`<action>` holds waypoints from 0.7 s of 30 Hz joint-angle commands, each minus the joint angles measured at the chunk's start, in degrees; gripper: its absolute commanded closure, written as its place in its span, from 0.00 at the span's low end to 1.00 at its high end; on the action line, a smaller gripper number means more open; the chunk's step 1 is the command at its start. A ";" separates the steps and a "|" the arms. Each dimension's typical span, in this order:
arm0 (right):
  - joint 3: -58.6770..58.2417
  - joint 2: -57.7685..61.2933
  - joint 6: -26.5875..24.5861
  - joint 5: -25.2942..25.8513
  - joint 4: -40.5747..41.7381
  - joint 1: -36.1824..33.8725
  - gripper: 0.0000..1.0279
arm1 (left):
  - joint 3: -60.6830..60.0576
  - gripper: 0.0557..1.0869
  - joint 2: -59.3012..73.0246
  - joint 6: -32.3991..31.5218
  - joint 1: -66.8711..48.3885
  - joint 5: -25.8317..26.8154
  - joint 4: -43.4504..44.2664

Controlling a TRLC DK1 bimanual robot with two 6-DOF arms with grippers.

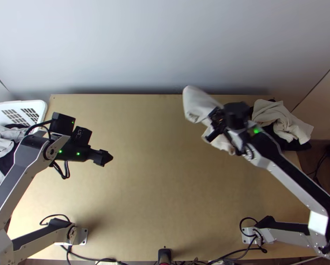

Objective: Fold the t-shirt

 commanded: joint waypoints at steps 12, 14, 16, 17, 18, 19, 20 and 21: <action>3.19 -10.52 1.29 -10.12 -1.30 -30.37 0.97 | -4.46 0.04 -3.08 0.35 4.04 0.09 1.12; 3.63 -10.61 0.68 -13.19 -1.13 -35.38 0.97 | -4.64 0.04 -3.16 0.35 4.21 0.09 1.20; 3.98 -10.26 -0.38 -15.65 -0.51 -40.13 0.97 | -4.90 0.04 -3.43 0.52 4.48 0.09 1.20; 4.42 -9.73 -0.73 -17.06 -0.34 -42.76 0.97 | -5.07 0.04 -3.43 0.61 4.57 0.09 1.20; 4.77 -9.20 -1.17 -18.29 -0.25 -44.87 0.97 | -5.34 0.04 -3.51 0.87 4.74 0.09 1.20; 5.21 -8.41 -1.43 -19.35 0.02 -47.07 0.97 | -5.69 0.04 -3.69 0.96 4.92 0.09 1.20; 5.65 -7.62 -1.78 -20.49 0.28 -49.27 0.97 | -6.04 0.04 -3.78 1.05 4.92 0.09 1.29; 6.00 -6.65 -2.14 -21.72 1.16 -51.46 0.97 | -6.39 0.04 -3.87 1.31 5.09 0.09 1.38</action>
